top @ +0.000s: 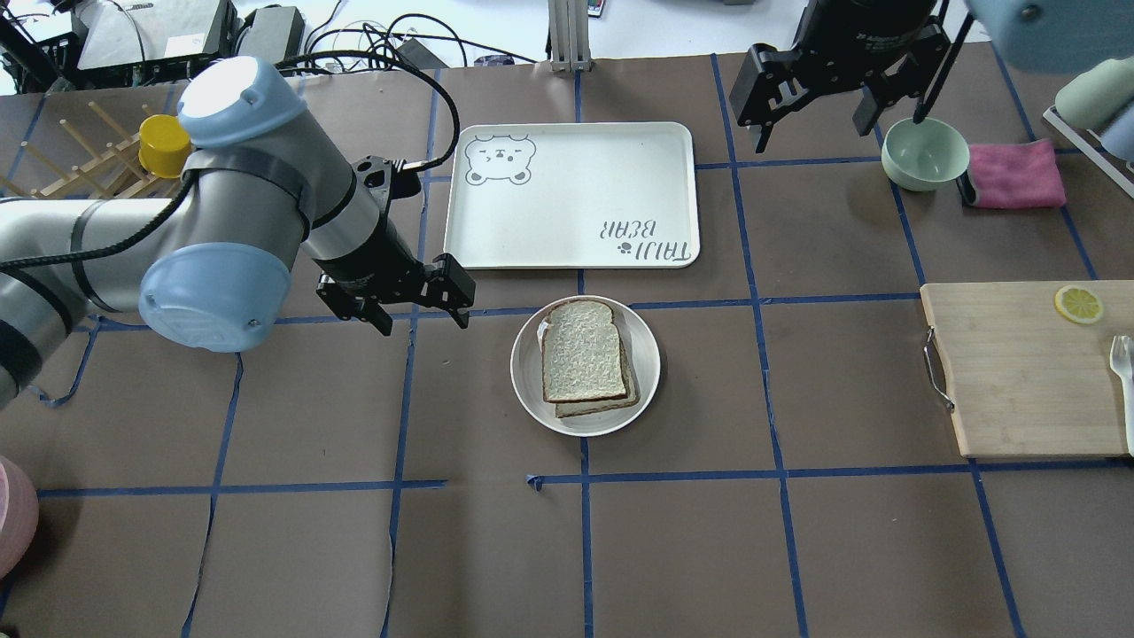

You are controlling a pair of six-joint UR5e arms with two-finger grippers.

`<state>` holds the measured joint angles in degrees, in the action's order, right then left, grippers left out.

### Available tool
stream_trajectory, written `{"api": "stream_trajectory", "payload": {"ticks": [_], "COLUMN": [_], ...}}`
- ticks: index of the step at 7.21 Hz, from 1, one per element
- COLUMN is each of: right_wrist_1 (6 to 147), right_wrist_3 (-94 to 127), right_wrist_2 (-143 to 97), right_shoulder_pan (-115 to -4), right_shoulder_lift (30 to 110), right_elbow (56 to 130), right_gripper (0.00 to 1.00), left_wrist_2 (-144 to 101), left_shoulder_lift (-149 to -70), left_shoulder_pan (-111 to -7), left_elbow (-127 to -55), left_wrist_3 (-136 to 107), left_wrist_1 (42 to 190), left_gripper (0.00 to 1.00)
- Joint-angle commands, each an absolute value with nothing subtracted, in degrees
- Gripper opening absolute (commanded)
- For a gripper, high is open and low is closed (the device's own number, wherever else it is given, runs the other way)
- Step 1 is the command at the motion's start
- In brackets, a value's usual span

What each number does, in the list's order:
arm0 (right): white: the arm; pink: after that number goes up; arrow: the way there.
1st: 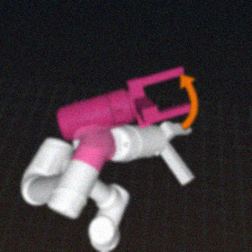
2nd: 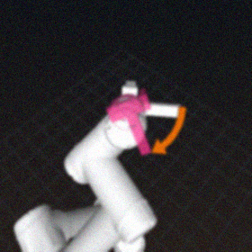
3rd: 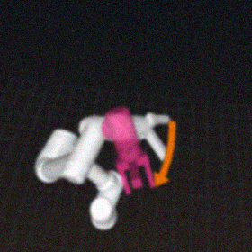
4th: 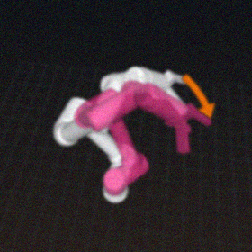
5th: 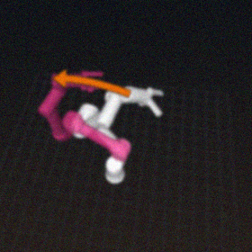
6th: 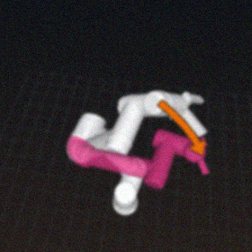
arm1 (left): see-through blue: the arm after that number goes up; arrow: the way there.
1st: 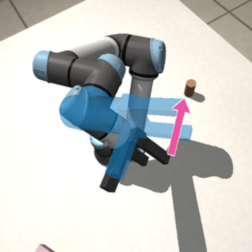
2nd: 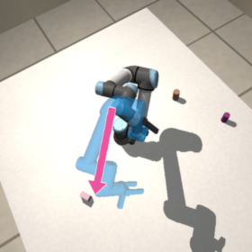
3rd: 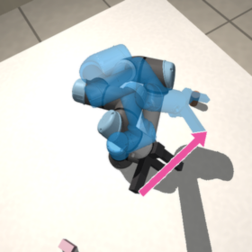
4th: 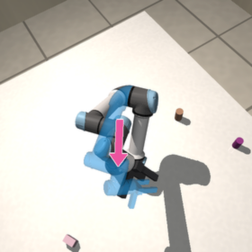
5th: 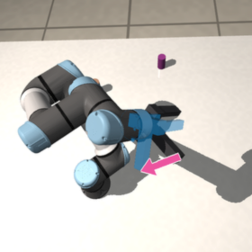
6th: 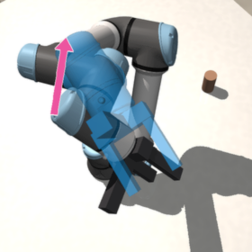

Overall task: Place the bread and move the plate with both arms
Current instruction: 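Reach the left gripper to the plate rim while the right arm withdraws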

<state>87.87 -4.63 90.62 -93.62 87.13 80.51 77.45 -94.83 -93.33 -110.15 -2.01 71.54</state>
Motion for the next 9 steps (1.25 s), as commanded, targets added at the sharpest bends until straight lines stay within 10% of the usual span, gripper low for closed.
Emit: {"api": "stream_trajectory", "payload": {"ticks": [1,5,9], "right_wrist_1": [86.93,88.77,89.21], "right_wrist_3": [-5.27,-4.83,-4.13], "right_wrist_2": [90.88,91.58,91.05], "right_shoulder_pan": [-93.69,-93.34,-93.43], "right_shoulder_lift": [89.12,88.77,88.77], "right_elbow": [82.61,84.73,84.99], "right_gripper": [1.0,1.0,1.0], "left_wrist_2": [72.09,67.41,67.24], "left_shoulder_lift": [-98.6,-106.51,-108.54], "left_shoulder_pan": [-93.78,-93.87,-96.76], "left_elbow": [-116.34,-118.12,-118.04], "left_wrist_3": [-6.66,-11.42,-11.51], "left_wrist_1": [61.49,52.66,50.01], "left_gripper": [1.0,0.91,0.45]}}
